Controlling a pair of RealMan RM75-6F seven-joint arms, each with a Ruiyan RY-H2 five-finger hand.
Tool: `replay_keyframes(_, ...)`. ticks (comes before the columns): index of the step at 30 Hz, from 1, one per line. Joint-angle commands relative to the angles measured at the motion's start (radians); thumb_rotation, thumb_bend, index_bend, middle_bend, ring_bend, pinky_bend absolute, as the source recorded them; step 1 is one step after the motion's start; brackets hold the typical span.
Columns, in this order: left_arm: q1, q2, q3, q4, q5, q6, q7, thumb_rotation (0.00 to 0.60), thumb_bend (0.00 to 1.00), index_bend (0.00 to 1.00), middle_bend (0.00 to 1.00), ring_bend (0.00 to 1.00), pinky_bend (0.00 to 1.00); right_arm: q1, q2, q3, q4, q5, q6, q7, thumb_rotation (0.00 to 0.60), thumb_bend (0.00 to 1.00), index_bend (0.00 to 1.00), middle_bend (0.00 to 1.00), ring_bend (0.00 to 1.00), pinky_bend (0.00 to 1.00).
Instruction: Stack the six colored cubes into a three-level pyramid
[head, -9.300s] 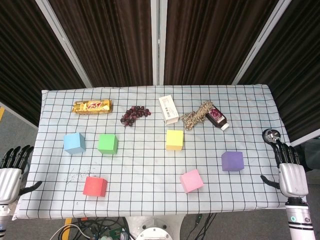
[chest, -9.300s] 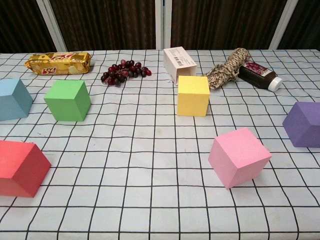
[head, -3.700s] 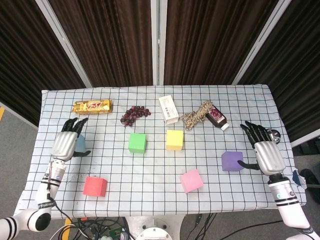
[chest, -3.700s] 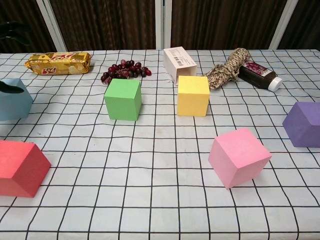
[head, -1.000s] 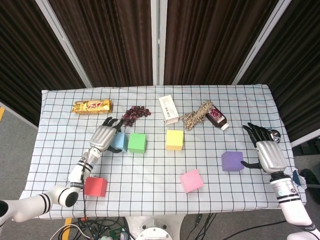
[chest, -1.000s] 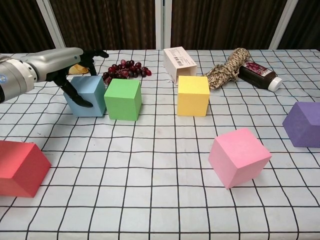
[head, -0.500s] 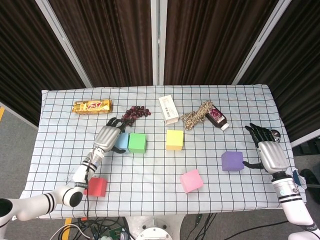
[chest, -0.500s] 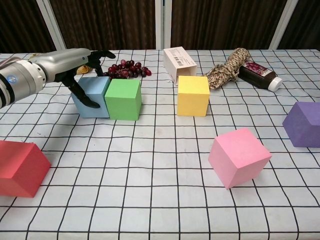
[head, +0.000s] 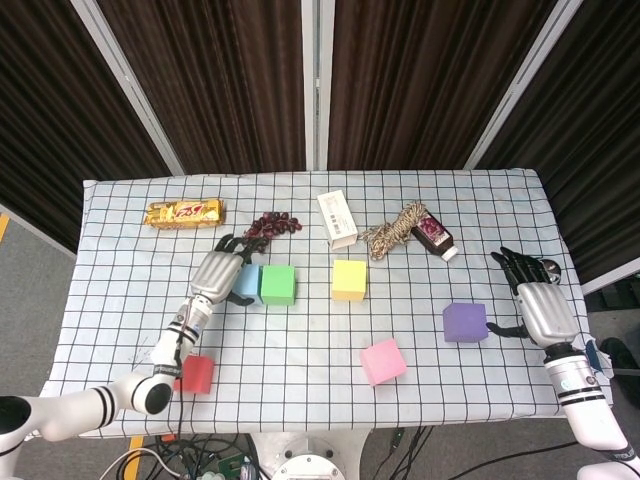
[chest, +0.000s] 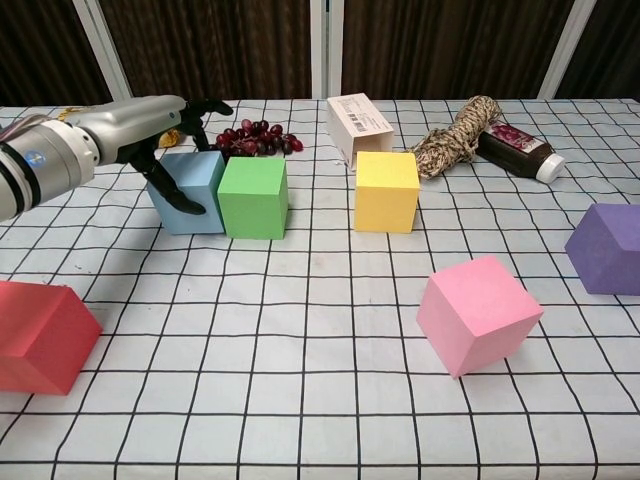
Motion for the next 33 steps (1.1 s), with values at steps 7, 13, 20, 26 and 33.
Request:
replay_keyframes(7, 0.0, -0.019, 0.003, 0.015, -0.007, 0.011, 0.001, 0.6, 0.02, 0.01, 0.48, 0.1, 0.04, 0.001, 0.0, -0.001, -0.001, 0.005, -0.006, -0.002, 0.6, 0.03, 0.0, 0.0, 0.0, 0.0)
replay_keyframes(13, -0.001, -0.025, 0.002, 0.018, -0.004, 0.02, 0.003, 0.6, 0.02, 0.01, 0.48, 0.1, 0.04, 0.001, 0.003, -0.001, -0.003, 0.003, -0.007, 0.001, 0.6, 0.03, 0.0, 0.0, 0.0, 0.0)
replay_keyframes(20, -0.002, -0.029, 0.003, 0.02, -0.008, 0.019, 0.002, 0.6, 0.02, 0.01, 0.47, 0.1, 0.04, 0.001, 0.006, -0.003, -0.005, 0.003, -0.012, 0.007, 0.6, 0.03, 0.0, 0.0, 0.0, 0.0)
replay_keyframes(26, -0.001, -0.035, 0.002, 0.026, -0.011, 0.021, -0.001, 0.6, 0.02, 0.01, 0.47, 0.1, 0.04, 0.005, 0.016, -0.007, -0.008, -0.003, -0.029, 0.027, 0.6, 0.04, 0.0, 0.0, 0.0, 0.0)
replay_keyframes(33, -0.001, -0.033, 0.001, 0.024, -0.015, 0.019, -0.002, 0.6, 0.03, 0.01, 0.47, 0.1, 0.04, 0.007, 0.016, -0.006, -0.006, 0.003, -0.033, 0.03, 0.6, 0.03, 0.0, 0.0, 0.0, 0.0)
